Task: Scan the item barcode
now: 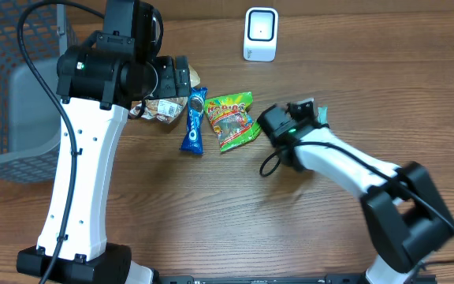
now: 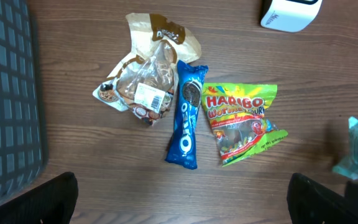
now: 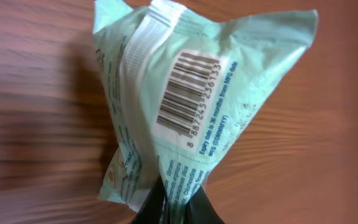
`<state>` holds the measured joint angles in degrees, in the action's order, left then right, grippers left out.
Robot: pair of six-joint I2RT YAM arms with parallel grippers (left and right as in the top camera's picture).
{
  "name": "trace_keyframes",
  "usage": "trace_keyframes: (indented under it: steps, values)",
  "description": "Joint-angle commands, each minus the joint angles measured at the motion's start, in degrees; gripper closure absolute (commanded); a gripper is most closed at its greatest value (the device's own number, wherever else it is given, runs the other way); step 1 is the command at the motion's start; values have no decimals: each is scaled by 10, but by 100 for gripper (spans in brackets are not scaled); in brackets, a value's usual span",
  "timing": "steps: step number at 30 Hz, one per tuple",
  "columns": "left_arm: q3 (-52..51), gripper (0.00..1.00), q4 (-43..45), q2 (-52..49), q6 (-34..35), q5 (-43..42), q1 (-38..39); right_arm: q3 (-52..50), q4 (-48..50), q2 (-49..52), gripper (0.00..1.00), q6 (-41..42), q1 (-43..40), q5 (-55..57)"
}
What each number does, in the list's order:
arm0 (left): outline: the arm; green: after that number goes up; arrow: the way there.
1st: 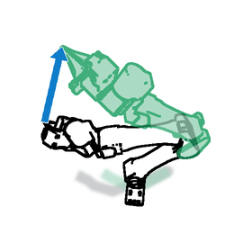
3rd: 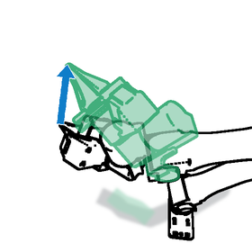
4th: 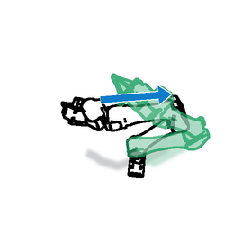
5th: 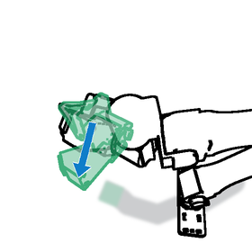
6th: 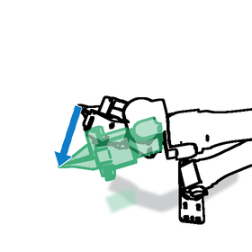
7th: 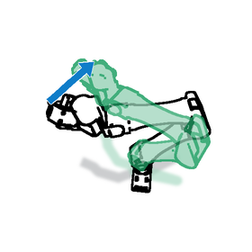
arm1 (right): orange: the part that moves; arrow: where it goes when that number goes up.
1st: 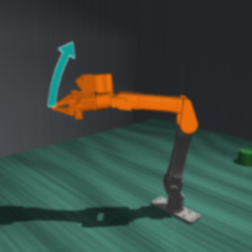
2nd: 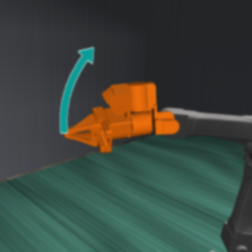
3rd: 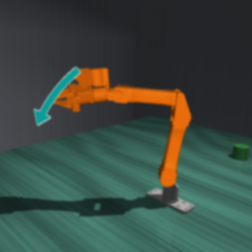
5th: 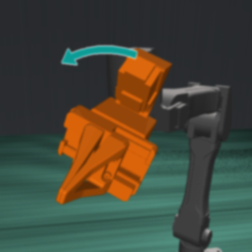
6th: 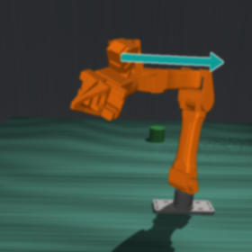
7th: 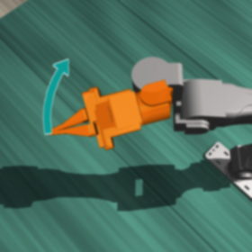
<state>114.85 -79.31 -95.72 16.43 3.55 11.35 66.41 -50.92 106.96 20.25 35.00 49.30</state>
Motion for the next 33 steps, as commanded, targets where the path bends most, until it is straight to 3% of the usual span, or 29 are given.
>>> trace_keyframes:
  steps: [1, 4, 8, 11, 13, 16, 19, 23, 28, 33]
  values:
    - [0, 2, 1, -6, 5, -6, -1, 12, -9, 0, 96, -4, 35, 237]
    - [0, 2, 1, -5, 5, -6, -1, 12, 5, 0, 96, -33, 71, 259]
    - [0, 2, 0, -6, 5, -6, -1, 10, 27, 2, 96, -44, 94, 85]
    - [0, 2, 0, -6, 5, -6, -1, 10, 28, 14, 93, -42, 96, 36]
    - [0, 2, 0, -6, 5, -6, -1, 10, 22, 22, 76, -41, 103, 32]
    - [0, 2, 0, -6, 5, -6, -1, 11, 10, 21, 58, -40, 121, 14]
    - [0, 2, 1, -6, 5, -6, -1, 12, 11, 19, 51, -40, 143, -20]
    - [0, 2, 5, -6, 5, -6, -1, 20, 9, 3, 32, 7, 152, -117]
    - [0, 2, 5, -6, 5, -6, -1, 32, 2, -59, 28, 91, 82, -258]
    - [0, 2, 5, -6, 5, -6, -1, 31, 13, -120, 20, 132, -90, -499]
